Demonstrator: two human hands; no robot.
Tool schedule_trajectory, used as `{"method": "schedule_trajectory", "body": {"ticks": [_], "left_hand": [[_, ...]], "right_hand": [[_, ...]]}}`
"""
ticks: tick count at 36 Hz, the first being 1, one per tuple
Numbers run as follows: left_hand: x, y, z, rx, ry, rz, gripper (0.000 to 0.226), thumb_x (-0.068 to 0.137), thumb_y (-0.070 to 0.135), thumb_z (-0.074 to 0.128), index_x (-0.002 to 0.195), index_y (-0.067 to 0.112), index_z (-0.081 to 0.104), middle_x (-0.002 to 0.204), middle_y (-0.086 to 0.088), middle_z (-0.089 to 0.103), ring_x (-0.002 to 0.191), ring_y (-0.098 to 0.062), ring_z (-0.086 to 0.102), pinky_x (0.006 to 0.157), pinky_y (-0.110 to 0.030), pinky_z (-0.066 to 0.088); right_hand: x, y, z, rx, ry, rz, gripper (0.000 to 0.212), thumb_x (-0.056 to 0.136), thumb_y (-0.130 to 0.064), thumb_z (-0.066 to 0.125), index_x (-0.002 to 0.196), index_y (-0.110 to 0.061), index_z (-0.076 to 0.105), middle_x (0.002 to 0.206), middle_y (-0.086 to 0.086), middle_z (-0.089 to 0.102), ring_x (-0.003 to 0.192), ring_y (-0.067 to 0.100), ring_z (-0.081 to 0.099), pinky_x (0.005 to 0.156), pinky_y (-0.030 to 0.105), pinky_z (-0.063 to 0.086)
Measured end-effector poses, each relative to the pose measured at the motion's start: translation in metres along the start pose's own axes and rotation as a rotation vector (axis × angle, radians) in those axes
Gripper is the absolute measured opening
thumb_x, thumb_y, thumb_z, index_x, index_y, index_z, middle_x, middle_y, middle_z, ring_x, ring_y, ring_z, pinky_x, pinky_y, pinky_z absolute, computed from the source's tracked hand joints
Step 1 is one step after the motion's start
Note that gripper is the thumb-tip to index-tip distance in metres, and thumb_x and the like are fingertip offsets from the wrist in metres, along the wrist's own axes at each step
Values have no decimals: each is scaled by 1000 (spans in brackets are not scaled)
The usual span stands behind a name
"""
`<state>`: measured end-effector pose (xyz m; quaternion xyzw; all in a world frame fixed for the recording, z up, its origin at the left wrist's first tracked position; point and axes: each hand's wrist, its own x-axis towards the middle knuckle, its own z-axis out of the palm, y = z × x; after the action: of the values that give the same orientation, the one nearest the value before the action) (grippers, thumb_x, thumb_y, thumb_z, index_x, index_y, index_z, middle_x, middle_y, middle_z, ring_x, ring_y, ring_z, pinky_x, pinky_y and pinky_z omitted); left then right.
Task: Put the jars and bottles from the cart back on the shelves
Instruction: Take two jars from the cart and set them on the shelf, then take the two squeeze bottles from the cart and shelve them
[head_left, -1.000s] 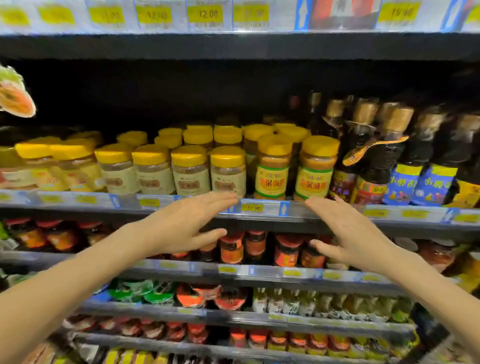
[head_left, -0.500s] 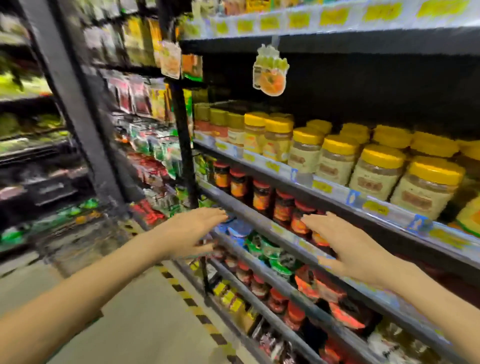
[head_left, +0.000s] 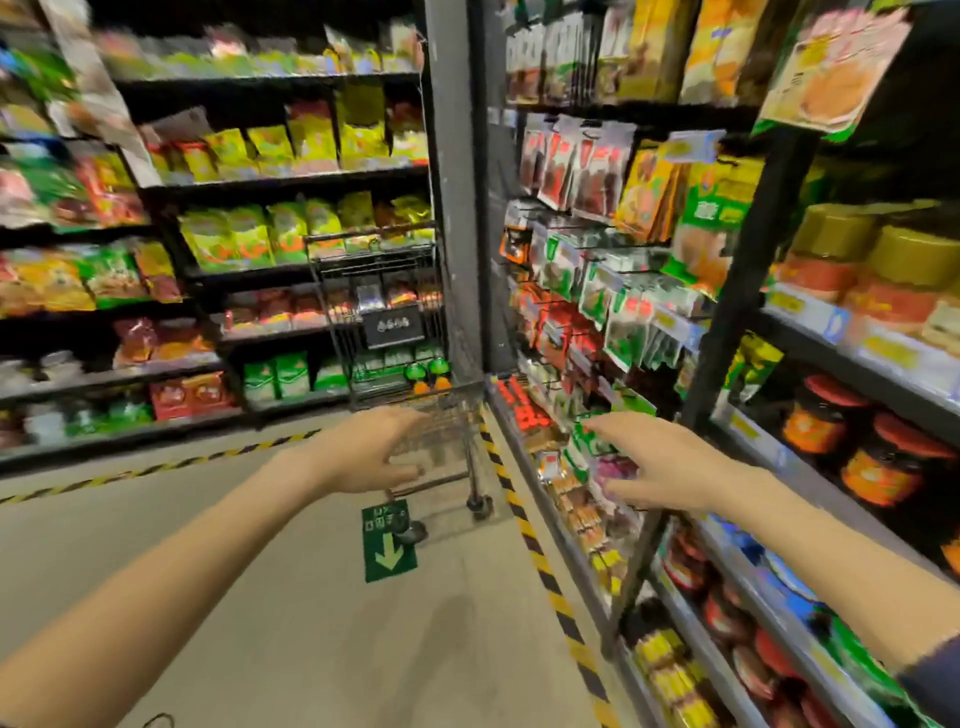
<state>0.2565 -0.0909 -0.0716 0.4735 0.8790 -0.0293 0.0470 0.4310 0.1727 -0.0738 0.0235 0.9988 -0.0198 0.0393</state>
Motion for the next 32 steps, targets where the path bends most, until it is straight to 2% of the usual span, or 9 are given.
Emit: {"method": "schedule_trajectory", "body": {"ticks": [5, 11, 15, 20, 26, 29, 32], "left_hand": [[12, -57, 6, -45, -34, -127, 69, 87, 48, 55, 145, 20, 29, 145, -2, 43, 127, -17, 43, 105, -32, 37], [55, -107, 14, -72, -77, -232, 64, 87, 45, 56, 141, 19, 35, 143, 1, 44, 125, -15, 45, 98, -26, 38], [105, -143, 25, -74, -105, -313, 65, 86, 47, 57, 141, 19, 36, 143, 0, 45, 127, -17, 45, 103, -34, 41], [176, -183, 30, -54, -152, -373, 57, 84, 53, 55, 129, 19, 49, 129, -1, 56, 114, -20, 53, 93, -38, 47], [246, -227, 30, -135, -192, -458, 60, 86, 50, 56, 133, 13, 45, 133, -5, 53, 117, -22, 52, 91, -30, 43], [271, -248, 33, -193, -205, -491, 62, 84, 48, 59, 134, 13, 45, 134, -5, 54, 118, -22, 53, 95, -32, 45], [296, -275, 39, -235, -215, -509, 62, 85, 47, 60, 133, 12, 46, 132, -7, 55, 118, -22, 53, 96, -34, 46]], "right_hand": [[85, -6, 1, 14, -85, -80, 68, 91, -42, 52, 148, -23, 21, 153, -4, 28, 139, 13, 30, 111, 28, 29], [186, 5, 9, -7, -125, -154, 69, 88, -42, 54, 146, -19, 26, 149, 0, 36, 134, 16, 37, 107, 32, 37], [257, 26, 17, -19, -148, -200, 67, 88, -41, 53, 145, -19, 28, 150, 1, 34, 136, 17, 35, 109, 32, 35], [349, 61, 18, -19, -166, -256, 67, 86, -45, 56, 144, -20, 30, 148, 1, 37, 134, 19, 38, 107, 36, 37], [451, 91, 10, -43, -182, -308, 63, 85, -45, 55, 139, -18, 39, 139, 4, 48, 127, 21, 45, 101, 37, 42], [492, 98, 12, -38, -215, -324, 66, 85, -46, 56, 140, -16, 38, 141, 4, 46, 129, 21, 44, 104, 38, 41], [532, 103, 17, -54, -248, -336, 60, 84, -46, 55, 134, -14, 43, 134, 7, 51, 123, 24, 49, 99, 41, 44]]}}
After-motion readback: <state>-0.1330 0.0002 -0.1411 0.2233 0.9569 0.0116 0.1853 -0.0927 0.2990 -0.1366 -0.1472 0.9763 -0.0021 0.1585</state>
